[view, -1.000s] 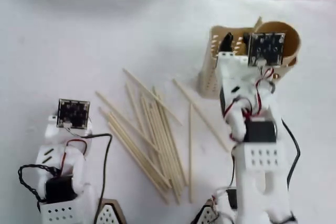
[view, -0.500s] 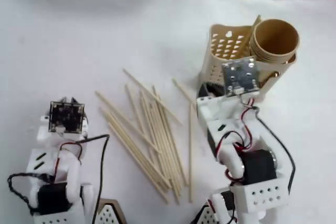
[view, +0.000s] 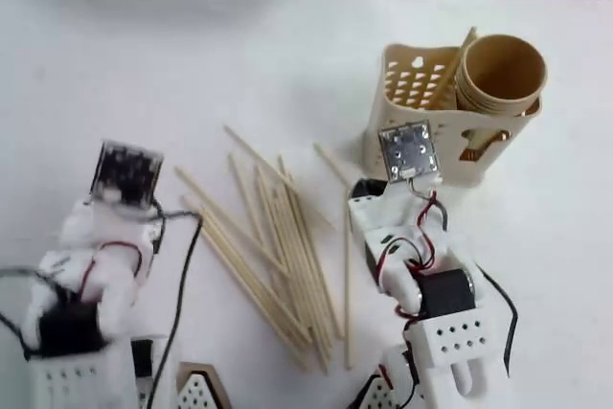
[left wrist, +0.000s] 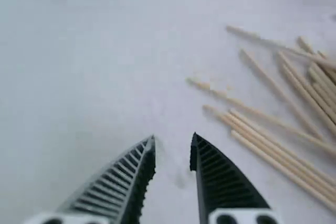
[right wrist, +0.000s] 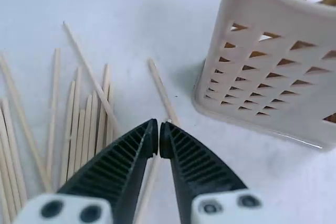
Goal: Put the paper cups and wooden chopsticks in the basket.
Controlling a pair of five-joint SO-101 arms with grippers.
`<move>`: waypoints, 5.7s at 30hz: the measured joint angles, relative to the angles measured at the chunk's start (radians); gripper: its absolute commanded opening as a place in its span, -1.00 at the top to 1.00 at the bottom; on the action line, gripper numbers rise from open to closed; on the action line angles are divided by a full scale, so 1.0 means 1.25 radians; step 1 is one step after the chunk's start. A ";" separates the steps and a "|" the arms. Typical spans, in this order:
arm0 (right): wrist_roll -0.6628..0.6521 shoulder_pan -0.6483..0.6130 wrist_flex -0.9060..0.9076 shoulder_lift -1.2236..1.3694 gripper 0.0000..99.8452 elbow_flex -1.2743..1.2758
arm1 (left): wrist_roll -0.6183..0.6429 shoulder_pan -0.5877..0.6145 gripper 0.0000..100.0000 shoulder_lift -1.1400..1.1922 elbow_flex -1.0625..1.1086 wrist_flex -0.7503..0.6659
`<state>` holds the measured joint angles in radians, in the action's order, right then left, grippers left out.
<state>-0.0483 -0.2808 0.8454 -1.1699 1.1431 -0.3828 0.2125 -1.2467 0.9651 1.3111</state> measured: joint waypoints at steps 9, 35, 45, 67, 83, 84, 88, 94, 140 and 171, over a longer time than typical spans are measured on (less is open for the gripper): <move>0.000 0.000 0.000 0.000 0.96 0.000 | 0.095 -0.025 0.51 0.453 -0.128 0.123; 0.000 0.000 -0.004 -0.002 0.96 0.014 | 0.367 -0.214 0.65 1.032 -0.238 -0.152; 0.000 0.000 -0.004 -0.002 0.96 0.014 | 0.369 -0.228 0.95 1.090 -0.303 -0.156; 0.000 0.000 -0.004 -0.002 0.96 0.014 | 0.314 -0.222 0.96 1.099 -0.718 0.179; 0.053 0.054 -0.018 -0.002 0.96 0.014 | 0.277 -0.222 0.96 1.099 -1.305 0.368; 0.054 0.054 -0.018 -0.002 0.96 0.014 | 0.277 -0.222 0.96 1.099 -1.327 0.368; 0.058 0.083 -0.018 -0.002 0.96 0.014 | 0.277 -0.255 0.96 1.099 -1.430 0.368; 0.064 0.158 -0.018 -0.007 0.96 0.012 | 0.277 -0.357 0.96 1.099 -1.620 0.347; 0.107 0.393 0.014 -0.007 0.96 -0.080 | 0.284 -0.678 0.50 1.414 -1.714 -0.134; -0.124 0.027 0.280 0.086 0.95 -0.301 | 0.036 -0.212 0.86 0.593 -1.424 0.382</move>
<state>-0.2033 -0.2470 1.1953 -1.0625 0.7672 -0.3383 -0.0529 -0.5056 -0.8147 1.7883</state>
